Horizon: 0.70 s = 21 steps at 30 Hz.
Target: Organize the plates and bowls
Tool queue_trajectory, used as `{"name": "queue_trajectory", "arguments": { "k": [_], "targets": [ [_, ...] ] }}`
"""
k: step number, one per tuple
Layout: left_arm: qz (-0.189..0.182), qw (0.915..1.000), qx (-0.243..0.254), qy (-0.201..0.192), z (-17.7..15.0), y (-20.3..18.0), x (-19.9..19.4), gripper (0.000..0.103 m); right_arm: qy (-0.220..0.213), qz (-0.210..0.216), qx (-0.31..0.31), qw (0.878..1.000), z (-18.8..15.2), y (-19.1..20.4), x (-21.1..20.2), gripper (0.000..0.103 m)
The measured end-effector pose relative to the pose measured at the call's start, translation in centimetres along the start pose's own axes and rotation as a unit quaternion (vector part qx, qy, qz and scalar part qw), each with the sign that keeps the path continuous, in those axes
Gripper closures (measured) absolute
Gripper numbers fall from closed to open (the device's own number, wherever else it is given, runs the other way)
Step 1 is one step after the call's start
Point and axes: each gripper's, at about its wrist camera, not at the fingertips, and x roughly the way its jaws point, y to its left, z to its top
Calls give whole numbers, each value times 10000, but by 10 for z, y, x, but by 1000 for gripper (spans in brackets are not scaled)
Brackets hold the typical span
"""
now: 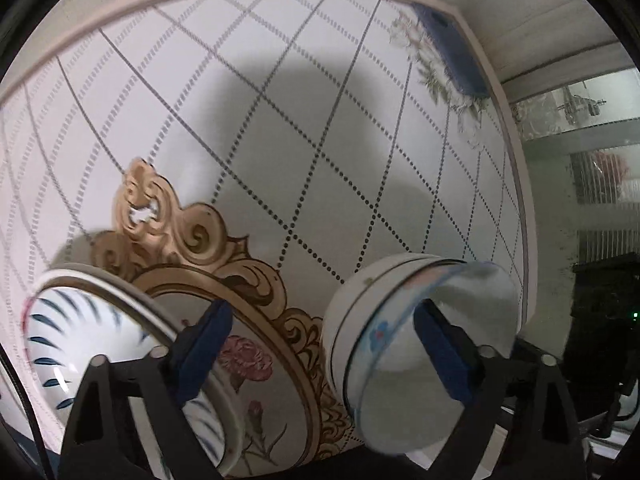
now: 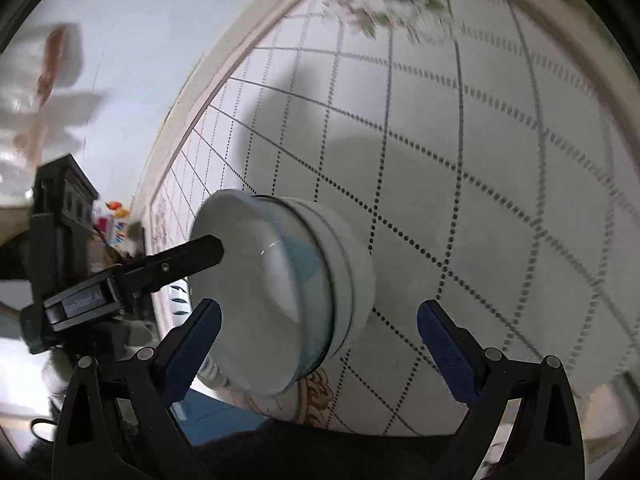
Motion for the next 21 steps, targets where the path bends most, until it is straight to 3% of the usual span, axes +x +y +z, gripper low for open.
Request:
{"name": "queue_trajectory", "arguments": {
  "k": [2, 3, 7, 9, 11, 15, 21],
  "targets": [
    [-184, 9997, -105, 132, 0, 3, 8, 20, 23, 232, 30, 9997, 4, -4, 7, 12],
    [-253, 9994, -158, 181, -1, 4, 12, 25, 26, 356, 57, 9993, 5, -7, 12, 28],
    [-489, 9983, -147, 269, -1, 1, 22, 47, 159, 431, 192, 9988, 12, -15, 27, 36],
    [-679, 9973, -164, 228, -1, -1, 23, 61, 230, 442, 265, 9984, 15, -18, 33, 47],
    [-675, 9975, -143, 127, -3, -5, 20, 67, 246, 477, 296, 9981, 16, -20, 36, 48],
    [-383, 9992, 87, -107, -11, -17, 14, 67, 237, 290, 154, 9992, 17, -11, 39, 50],
    [-304, 9994, -164, -71, -7, -6, 11, 65, 331, 273, 207, 9989, 11, -4, 47, 50]
  ]
}}
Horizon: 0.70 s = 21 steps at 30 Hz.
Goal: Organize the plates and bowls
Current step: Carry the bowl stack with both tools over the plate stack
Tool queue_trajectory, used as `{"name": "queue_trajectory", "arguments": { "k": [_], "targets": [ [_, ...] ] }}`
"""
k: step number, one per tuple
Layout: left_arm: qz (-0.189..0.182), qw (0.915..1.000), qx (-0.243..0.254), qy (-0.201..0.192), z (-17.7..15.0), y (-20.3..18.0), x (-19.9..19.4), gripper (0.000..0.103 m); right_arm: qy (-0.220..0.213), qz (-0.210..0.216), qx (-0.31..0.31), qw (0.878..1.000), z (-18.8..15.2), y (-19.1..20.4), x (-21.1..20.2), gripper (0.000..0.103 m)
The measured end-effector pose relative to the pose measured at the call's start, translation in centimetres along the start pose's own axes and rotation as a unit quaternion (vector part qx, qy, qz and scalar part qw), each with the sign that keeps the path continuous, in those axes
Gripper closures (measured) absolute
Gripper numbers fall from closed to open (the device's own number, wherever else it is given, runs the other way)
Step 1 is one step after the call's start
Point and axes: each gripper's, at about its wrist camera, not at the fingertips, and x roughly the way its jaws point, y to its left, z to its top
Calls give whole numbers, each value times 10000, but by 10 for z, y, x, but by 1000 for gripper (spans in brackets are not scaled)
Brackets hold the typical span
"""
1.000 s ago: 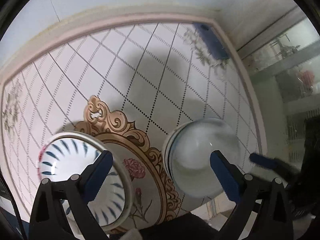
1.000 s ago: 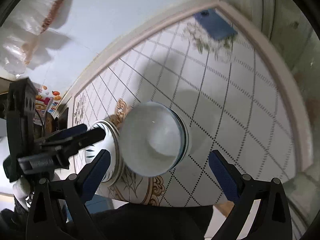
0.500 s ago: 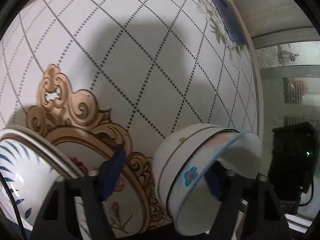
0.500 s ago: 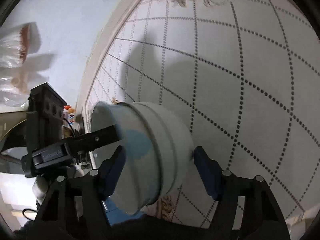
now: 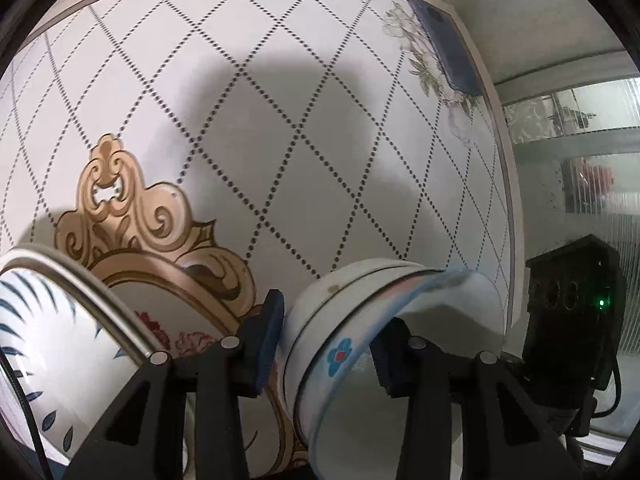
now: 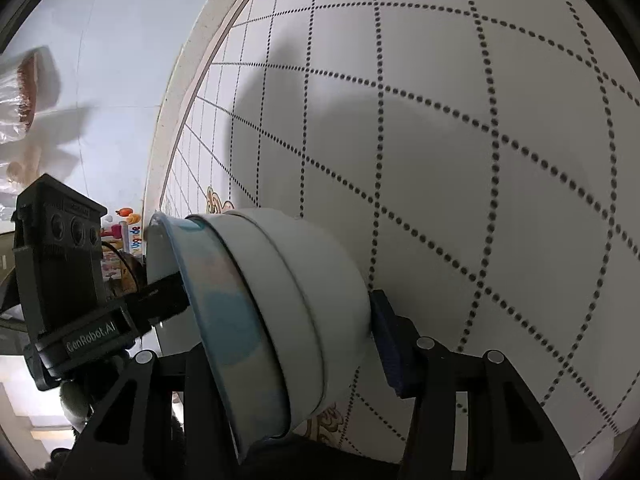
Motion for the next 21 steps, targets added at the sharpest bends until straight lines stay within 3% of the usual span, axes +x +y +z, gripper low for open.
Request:
{"name": "queue_trajectory", "arguments": {
  "k": [5, 13, 21],
  "targets": [
    [-12, 9998, -172, -101, -4, 12, -18, 65, 119, 13, -2, 9999, -5, 13, 3, 50],
    [-113, 9974, -547, -463, -19, 44, -67, 65, 247, 46, -430, 9988, 1, 68, 6, 50],
    [6, 9890, -1182, -886, -37, 105, -113, 65, 728, 175, -1055, 9916, 4, 138, 44, 50]
  ]
}}
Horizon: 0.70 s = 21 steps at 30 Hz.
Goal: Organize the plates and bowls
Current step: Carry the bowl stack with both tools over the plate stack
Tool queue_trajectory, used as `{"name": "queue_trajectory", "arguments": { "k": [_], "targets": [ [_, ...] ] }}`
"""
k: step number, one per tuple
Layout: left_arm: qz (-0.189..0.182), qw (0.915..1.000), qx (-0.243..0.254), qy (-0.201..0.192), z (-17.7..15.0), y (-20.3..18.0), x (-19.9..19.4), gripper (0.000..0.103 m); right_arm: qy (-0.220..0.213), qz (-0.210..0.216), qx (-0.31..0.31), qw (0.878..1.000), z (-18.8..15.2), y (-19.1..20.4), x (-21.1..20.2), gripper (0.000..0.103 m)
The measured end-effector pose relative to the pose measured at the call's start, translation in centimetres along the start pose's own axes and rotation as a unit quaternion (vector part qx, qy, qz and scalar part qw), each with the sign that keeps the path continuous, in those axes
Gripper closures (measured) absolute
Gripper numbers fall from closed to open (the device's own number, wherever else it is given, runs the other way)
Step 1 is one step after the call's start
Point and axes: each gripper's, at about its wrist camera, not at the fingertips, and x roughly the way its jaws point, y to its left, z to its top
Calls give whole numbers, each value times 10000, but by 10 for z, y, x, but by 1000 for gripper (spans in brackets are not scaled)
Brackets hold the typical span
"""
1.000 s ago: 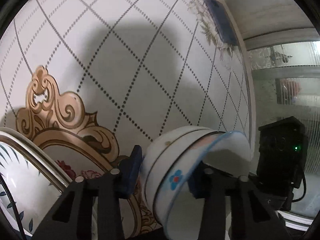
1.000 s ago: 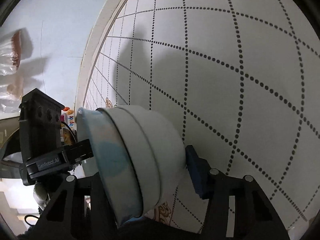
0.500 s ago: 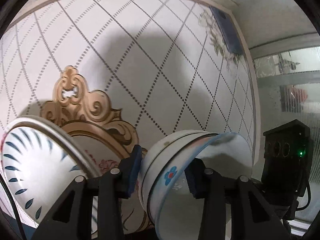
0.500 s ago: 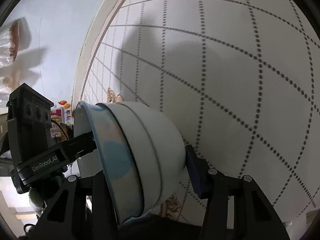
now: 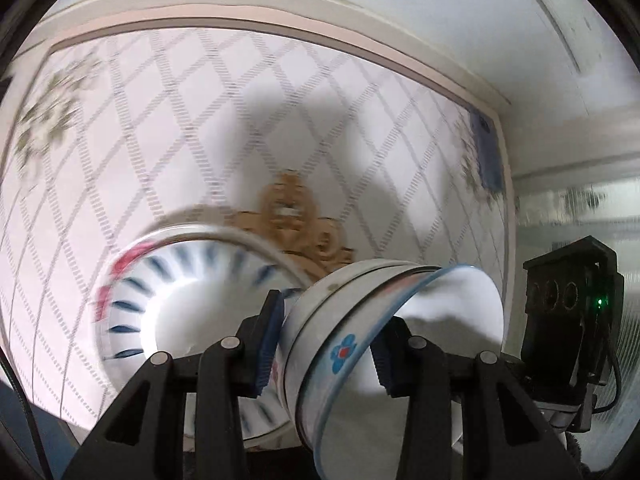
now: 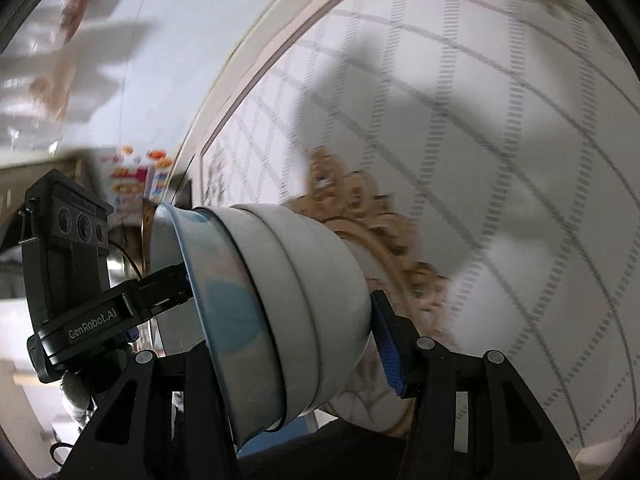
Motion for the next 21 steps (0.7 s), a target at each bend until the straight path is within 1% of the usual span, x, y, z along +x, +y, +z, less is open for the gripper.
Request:
{"name": "queue_trajectory", "arguments": {
  "k": [5, 10, 15, 21],
  "targets": [
    [131, 9983, -548, -166, -8, 50, -14, 65, 484, 15, -420, 9979, 6, 35, 44, 50],
    [196, 9949, -968, -223, -17, 91, -14, 65, 882, -49, -656, 9939, 3, 56, 89, 50],
    [163, 9925, -1192, -212, -24, 110, -8, 65, 1120, -181, -750, 9907, -1, 62, 117, 50],
    [165, 9926, -1186, -193, -25, 113, 2, 65, 1189, -349, -767, 9893, 0, 61, 132, 50]
  ]
}}
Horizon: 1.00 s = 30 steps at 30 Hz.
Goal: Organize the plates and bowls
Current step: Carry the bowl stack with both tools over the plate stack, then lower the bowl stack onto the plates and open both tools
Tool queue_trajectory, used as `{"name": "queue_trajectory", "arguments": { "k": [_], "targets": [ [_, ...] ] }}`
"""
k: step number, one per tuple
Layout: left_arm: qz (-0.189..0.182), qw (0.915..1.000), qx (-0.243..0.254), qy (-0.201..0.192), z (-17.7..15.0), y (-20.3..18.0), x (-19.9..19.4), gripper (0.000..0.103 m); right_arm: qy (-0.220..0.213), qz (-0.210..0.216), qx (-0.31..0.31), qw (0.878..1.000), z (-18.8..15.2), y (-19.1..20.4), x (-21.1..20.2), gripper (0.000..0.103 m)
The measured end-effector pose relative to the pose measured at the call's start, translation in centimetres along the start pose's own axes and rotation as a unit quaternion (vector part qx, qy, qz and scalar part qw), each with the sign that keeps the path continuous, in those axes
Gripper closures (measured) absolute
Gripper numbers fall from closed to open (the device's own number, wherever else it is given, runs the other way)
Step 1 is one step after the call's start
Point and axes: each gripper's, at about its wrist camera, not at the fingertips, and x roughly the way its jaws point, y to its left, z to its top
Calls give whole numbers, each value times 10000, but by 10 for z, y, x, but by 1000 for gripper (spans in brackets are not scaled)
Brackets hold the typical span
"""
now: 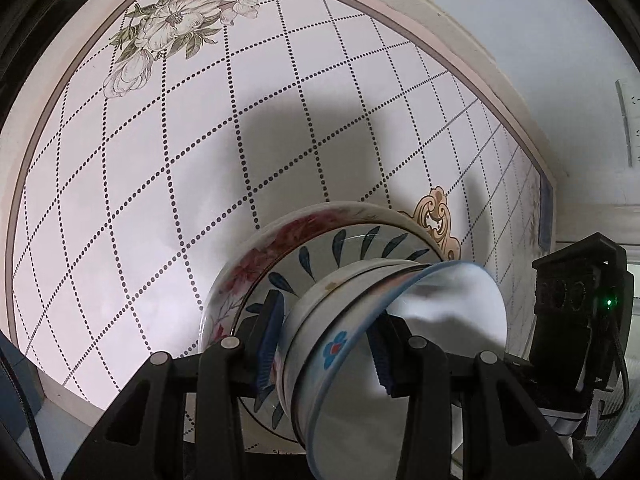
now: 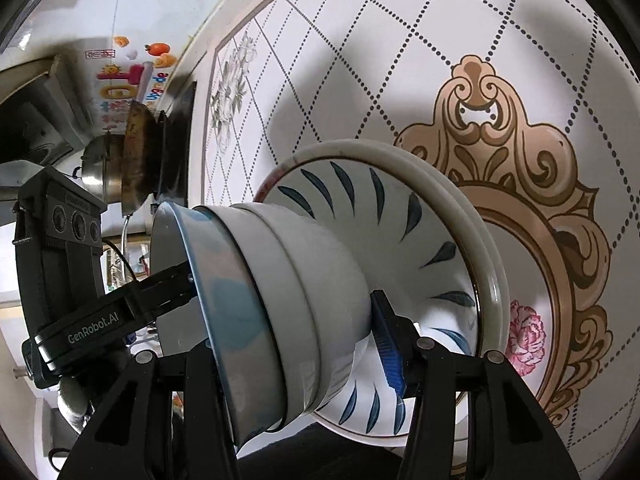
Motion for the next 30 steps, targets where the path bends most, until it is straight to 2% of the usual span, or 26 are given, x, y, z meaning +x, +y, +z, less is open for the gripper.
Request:
{"name": "queue_trajectory", "arguments": {
  "k": [11, 16, 21, 26, 30],
  "targets": [
    [46, 9997, 218, 27, 0, -5, 4, 65, -60, -141, 106, 9998, -4, -7, -8, 50],
    [211, 9992, 347, 14, -1, -8, 2, 66, -74, -147, 227, 9996, -5, -7, -9, 50],
    [337, 9984, 441, -97, -5, -5, -6, 66, -328, -381, 137, 9986, -9, 1, -22, 49],
    [551, 9943, 763, -506, -17, -11, -33, 66, -687, -578, 72, 9959, -22, 13, -43, 49],
    [772, 9846, 1191, -1020, -33, -17, -66, 65, -1139, -867, -19, 9897, -46, 31, -63, 48]
  ]
}}
